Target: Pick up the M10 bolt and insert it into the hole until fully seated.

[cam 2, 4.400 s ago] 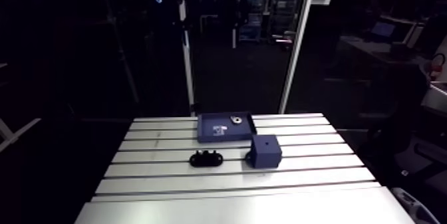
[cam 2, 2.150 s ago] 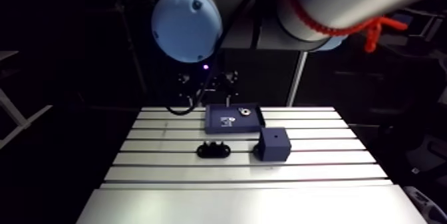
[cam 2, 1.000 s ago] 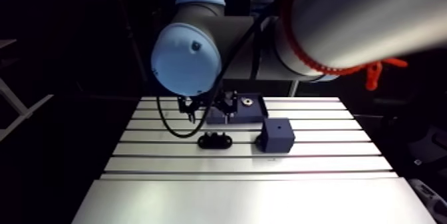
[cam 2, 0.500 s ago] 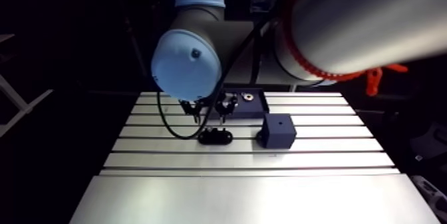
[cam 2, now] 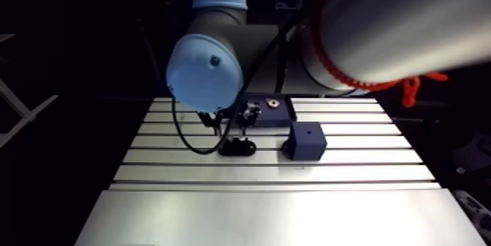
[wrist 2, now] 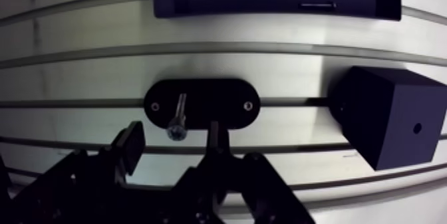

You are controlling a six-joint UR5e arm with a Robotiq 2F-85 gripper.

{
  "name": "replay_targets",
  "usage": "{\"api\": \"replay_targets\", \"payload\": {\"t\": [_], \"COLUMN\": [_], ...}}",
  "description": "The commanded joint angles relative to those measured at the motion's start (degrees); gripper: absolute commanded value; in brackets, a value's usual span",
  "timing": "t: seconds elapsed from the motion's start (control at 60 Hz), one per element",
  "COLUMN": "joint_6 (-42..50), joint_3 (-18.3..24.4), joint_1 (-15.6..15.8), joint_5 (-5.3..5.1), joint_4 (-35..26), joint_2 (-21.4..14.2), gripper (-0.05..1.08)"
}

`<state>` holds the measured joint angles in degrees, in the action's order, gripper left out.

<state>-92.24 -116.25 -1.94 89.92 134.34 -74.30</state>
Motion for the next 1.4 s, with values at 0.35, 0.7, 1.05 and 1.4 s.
{"api": "replay_targets", "payload": {"t": [0.35,0.7,1.05,1.4], "joint_6": [0.09,0.09,0.18,0.09], "joint_3": [-0.26,-0.17,-0.17,-0.43], "joint_1": [0.02,0.09,0.17,0.18], "joint_5": [-0.05,-0.05,-0.05,0.30], "joint_4": [0.09,0.09,0.09,1.15], "joint_2": [0.98,1.32,1.32,1.32], "gripper": [0.47,0.51,0.57,0.60]}}
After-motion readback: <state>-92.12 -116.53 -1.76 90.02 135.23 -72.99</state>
